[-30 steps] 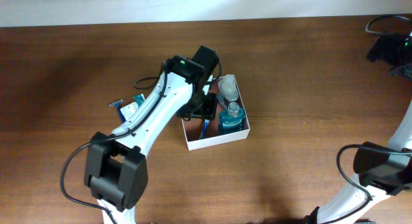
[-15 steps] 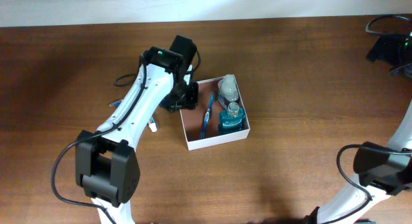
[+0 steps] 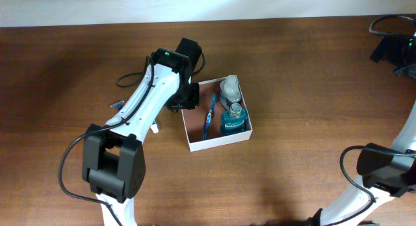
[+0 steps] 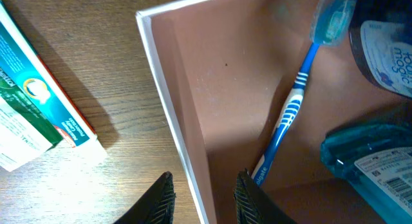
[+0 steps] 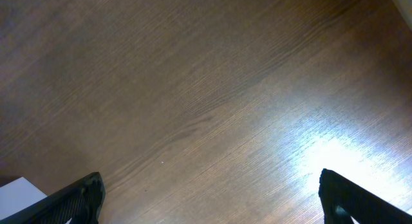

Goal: Pack container
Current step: 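Lower the toothbrush into the box and open the left gripper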

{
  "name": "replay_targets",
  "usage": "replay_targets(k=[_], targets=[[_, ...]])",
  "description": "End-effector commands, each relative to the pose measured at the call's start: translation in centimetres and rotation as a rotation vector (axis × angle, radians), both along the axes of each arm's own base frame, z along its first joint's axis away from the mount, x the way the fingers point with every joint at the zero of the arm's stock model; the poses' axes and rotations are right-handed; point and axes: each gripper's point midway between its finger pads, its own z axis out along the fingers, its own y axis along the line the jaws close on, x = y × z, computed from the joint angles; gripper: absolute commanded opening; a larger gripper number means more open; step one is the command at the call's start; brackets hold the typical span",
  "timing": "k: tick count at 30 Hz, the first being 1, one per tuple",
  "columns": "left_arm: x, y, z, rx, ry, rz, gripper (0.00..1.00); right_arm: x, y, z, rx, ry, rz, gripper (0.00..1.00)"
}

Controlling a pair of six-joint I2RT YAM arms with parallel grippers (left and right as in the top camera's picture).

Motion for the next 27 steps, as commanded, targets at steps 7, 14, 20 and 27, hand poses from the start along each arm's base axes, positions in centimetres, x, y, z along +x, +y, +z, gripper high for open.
replay_targets(k=[7,14,20,27], targets=[[0.8,1.0,-0.2,0.036,-0.027,0.036,0.32,-0.2,-0.1,1.0,-0.010,-0.032,-0.010,0.99],[1.3,0.8,-0.6,0.031,-0.037,0.036,0.32,-0.2,-0.1,1.0,-0.010,-0.032,-0.010,0.99],[1.1,0.8,-1.3,0.040,-0.016,0.035,0.32,-0.2,-0.1,1.0,-0.010,-0.031,-0.010,0.99],[1.1,0.8,-1.5,0.042,-0.013,0.035,0.11,-0.2,-0.1,1.0,-0.010,-0.031,-0.010,0.99]])
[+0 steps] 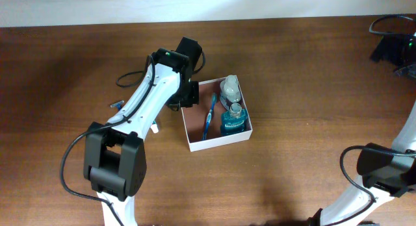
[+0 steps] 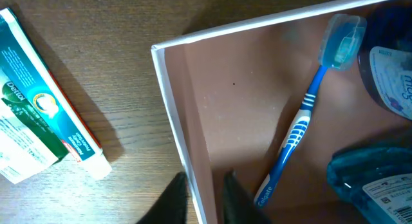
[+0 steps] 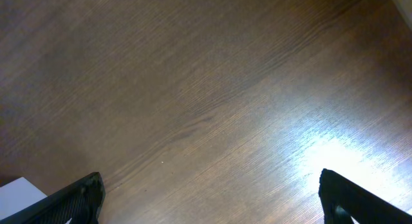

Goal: Pack container
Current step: 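Lower the toothbrush into the box and open the left gripper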

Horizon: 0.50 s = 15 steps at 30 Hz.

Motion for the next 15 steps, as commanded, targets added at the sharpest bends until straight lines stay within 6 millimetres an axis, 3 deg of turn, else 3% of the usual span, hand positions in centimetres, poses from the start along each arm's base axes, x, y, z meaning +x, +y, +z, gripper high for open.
replay_targets(k=[1,15], targets=[[0.08,0.49,-0.98,0.019,0.019,0.012,0.09,-0.23,-0.15,1.03,-0.010,-0.032,-0.010,0.99],[0.16,0.46,-1.16,0.019,0.019,0.013,0.08,-0.24,-0.13,1.02,-0.010,-0.031,-0.009,0.99]])
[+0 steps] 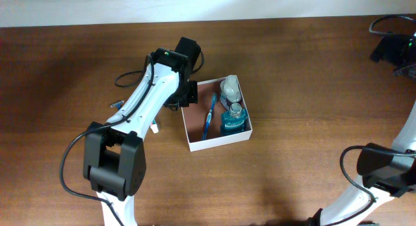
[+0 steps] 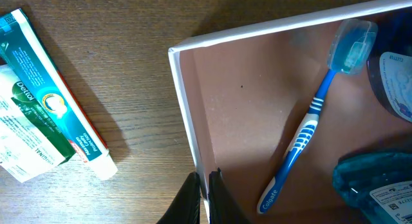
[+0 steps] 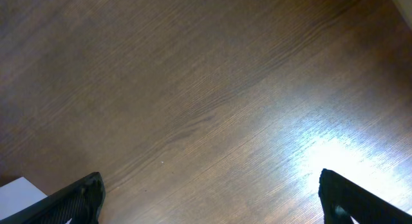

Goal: Pack container
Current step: 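Lower the toothbrush into the box and open the left gripper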

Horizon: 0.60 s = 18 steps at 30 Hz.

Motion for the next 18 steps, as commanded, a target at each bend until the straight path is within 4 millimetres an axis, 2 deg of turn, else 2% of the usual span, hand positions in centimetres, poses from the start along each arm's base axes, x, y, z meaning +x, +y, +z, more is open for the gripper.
replay_targets(k=[1,5,8,18], targets=[[0.0,0.2,-1.2,0.014,0.024,0.005,0.07,-0.2,-0.1,1.0,-0.010,-0.031,-0.009,0.99],[-0.1,0.2,-2.4,0.025,0.051,0.005,0.07,-0.2,-0.1,1.0,-0.010,-0.031,-0.010,0.99],[-0.1,0.2,-2.8,0.029,0.059,0.005,0.01,-0.2,-0.1,1.0,-0.010,-0.031,-0.009,0.99],[0.7,0.3,-1.9,0.037,0.023,0.007,0.01,-0.2,-0.1,1.0,-0.010,-0.031,-0.009,0.98]])
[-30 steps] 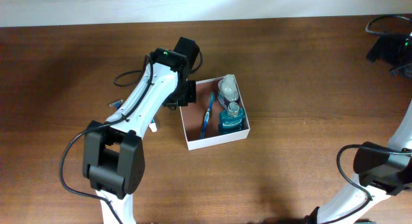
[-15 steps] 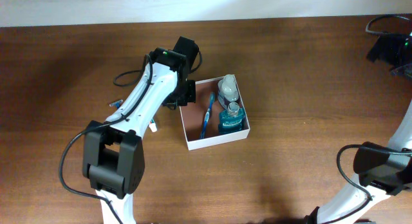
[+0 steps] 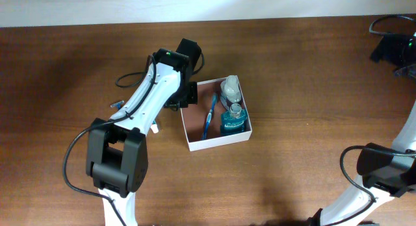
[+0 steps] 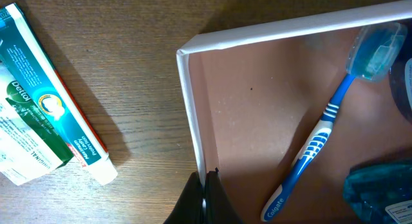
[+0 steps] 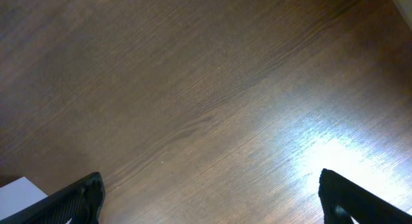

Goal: Pack container
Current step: 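Lower the toothbrush into the box and open the left gripper, then raise the left gripper and move it back over the blue razor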

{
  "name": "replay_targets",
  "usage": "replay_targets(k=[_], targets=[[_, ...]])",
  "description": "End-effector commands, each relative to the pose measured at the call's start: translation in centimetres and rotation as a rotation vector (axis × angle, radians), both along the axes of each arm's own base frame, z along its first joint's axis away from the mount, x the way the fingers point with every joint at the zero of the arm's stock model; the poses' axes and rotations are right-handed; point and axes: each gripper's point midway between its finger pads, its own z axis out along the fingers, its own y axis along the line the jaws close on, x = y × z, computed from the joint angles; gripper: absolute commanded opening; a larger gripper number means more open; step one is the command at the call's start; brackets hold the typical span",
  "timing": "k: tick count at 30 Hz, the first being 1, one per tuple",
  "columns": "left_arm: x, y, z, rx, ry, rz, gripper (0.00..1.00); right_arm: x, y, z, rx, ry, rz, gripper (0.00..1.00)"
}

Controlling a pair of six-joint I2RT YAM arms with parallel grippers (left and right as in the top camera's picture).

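Note:
A white box (image 3: 218,143) with a brown floor sits mid-table. Inside lie a blue toothbrush (image 3: 209,117), a blue mouthwash bottle (image 3: 234,119) and a pale grey bottle (image 3: 229,89). My left gripper (image 3: 184,101) is at the box's left side. In the left wrist view that gripper (image 4: 207,198) is shut on the box's thin left wall (image 4: 190,108), with the toothbrush (image 4: 322,143) just inside. A green-and-white toothpaste carton (image 4: 45,114) lies on the table outside, to the left. My right gripper (image 5: 209,198) stands open over bare wood, far from the box.
A small blue-grey item (image 3: 117,104) lies on the table left of my left arm. A white end of the carton (image 3: 155,127) peeks from under that arm. The right arm's wrist (image 3: 390,50) sits at the far right edge of the table.
My left gripper's fingers, a narrow slit apart around the box wall before, are now pressed together on it. The box corner sits slightly further right in the wrist view. The right arm is unchanged.
My left gripper stood open astride the box's left wall, one finger inside and one outside. It then narrowed step by step around the wall and now pinches it. The box contents, the carton and the right arm kept their places.

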Motion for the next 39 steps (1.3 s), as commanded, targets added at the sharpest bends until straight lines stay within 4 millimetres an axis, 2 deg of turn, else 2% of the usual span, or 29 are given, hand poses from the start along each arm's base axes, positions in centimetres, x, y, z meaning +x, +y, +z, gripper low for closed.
replay_targets(k=[1,20,27,28,29,30,31,33,39], targets=[[0.7,0.0,-0.7,0.013,0.001,-0.007,0.01,-0.2,-0.1,1.0,-0.010,-0.031,-0.009,0.99],[2.6,-0.8,-0.4,-0.020,-0.078,-0.007,0.01,-0.2,-0.1,1.0,-0.010,-0.031,-0.009,0.99],[2.7,-0.9,-0.4,-0.022,-0.080,-0.007,0.02,-0.2,-0.1,1.0,-0.010,-0.031,-0.009,0.99],[2.6,-0.9,-0.4,-0.024,-0.079,-0.007,0.06,-0.2,-0.1,1.0,-0.010,-0.031,-0.009,0.99],[2.6,-1.0,-0.4,-0.028,-0.077,-0.008,0.14,-0.2,-0.1,1.0,-0.010,-0.032,-0.009,0.99],[2.6,-1.0,-0.3,-0.027,-0.075,-0.008,0.29,-0.2,-0.1,1.0,-0.010,-0.031,-0.009,0.99],[2.5,-0.9,-0.2,-0.026,-0.072,-0.009,0.38,-0.2,-0.1,1.0,-0.010,-0.031,-0.009,0.99],[2.3,-0.7,0.3,-0.018,-0.059,-0.019,0.43,-0.2,-0.1,1.0,-0.010,-0.031,-0.009,0.99],[2.5,1.6,4.1,-0.010,-0.041,0.031,0.45,-0.2,-0.1,1.0,-0.010,-0.031,-0.009,0.99]])
